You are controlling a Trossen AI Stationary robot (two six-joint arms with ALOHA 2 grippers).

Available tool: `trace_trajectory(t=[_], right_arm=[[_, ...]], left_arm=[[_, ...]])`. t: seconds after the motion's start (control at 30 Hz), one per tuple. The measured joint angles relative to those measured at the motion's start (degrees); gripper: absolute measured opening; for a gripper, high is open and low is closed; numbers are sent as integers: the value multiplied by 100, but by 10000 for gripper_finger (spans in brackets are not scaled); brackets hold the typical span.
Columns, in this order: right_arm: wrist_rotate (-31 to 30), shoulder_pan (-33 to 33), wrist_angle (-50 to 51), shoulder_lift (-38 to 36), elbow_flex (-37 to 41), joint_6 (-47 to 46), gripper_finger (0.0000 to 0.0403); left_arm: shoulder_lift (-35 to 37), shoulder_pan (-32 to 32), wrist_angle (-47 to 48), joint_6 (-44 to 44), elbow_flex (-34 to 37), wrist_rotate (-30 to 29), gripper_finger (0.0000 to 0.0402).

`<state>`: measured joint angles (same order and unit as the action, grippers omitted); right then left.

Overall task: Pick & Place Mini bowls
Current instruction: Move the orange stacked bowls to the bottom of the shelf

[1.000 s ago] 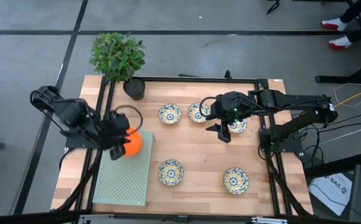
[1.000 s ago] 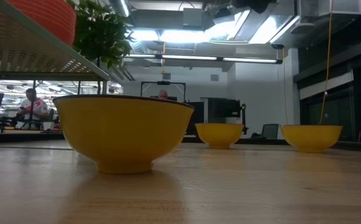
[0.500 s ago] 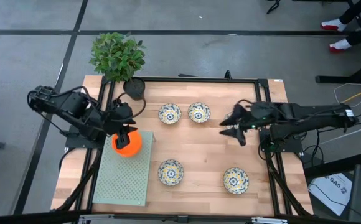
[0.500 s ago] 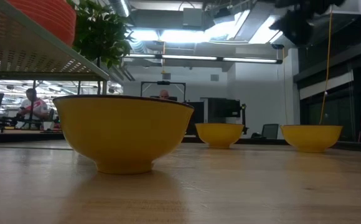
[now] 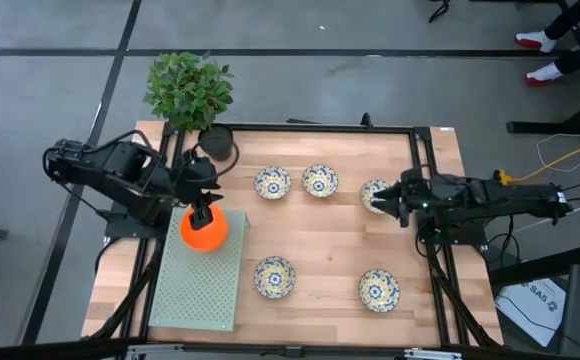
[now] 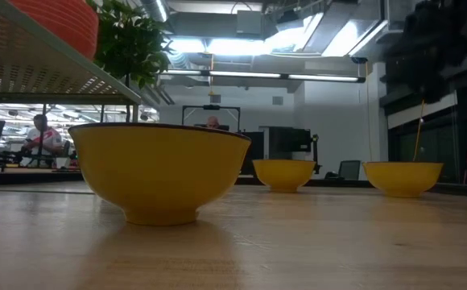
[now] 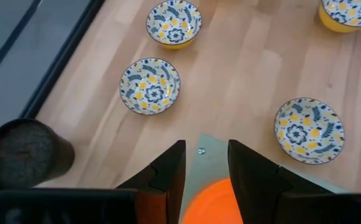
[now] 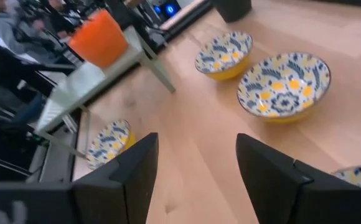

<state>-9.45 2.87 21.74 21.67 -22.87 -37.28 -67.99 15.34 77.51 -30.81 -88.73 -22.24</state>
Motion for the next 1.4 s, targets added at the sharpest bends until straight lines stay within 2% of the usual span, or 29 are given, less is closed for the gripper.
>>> trace_trajectory(t=[0.1, 0.27, 0.43, 0.63, 0.83, 0.97, 1.1, 1.27, 1.4], right_arm=[[2, 0, -51, -2, 120, 140, 215], [-134, 0, -185, -173, 432, 895, 215], [-61, -2, -1312, -630, 1137, 1688, 215], [58, -4, -2845, -1215, 2178, 2141, 215], [180, -86, -2504, -1600, 2244, 2793, 215], [474, -304, -2366, -1729, 2242, 3545, 215], [784, -640, -2311, -1736, 2242, 3924, 215], [963, -846, -2266, -1733, 2242, 4001, 215], [973, -850, -2266, -1733, 2240, 3452, 215]], left_arm=[[-2, -106, 1, 168, 0, -27, 114], [-2, -295, 1, 261, 0, -35, 114], [-2, -404, -63, 261, 0, -24, 114], [-4, -507, -350, 303, 0, -18, 114], [-4, -687, -532, 313, 0, 117, 114], [-4, -949, -689, 313, 0, 407, 114], [-4, -1283, -697, 390, 0, 857, 114], [-4, -1607, -698, 829, 0, 1344, 114], [-4, -1799, -698, 1257, 0, 1227, 114]])
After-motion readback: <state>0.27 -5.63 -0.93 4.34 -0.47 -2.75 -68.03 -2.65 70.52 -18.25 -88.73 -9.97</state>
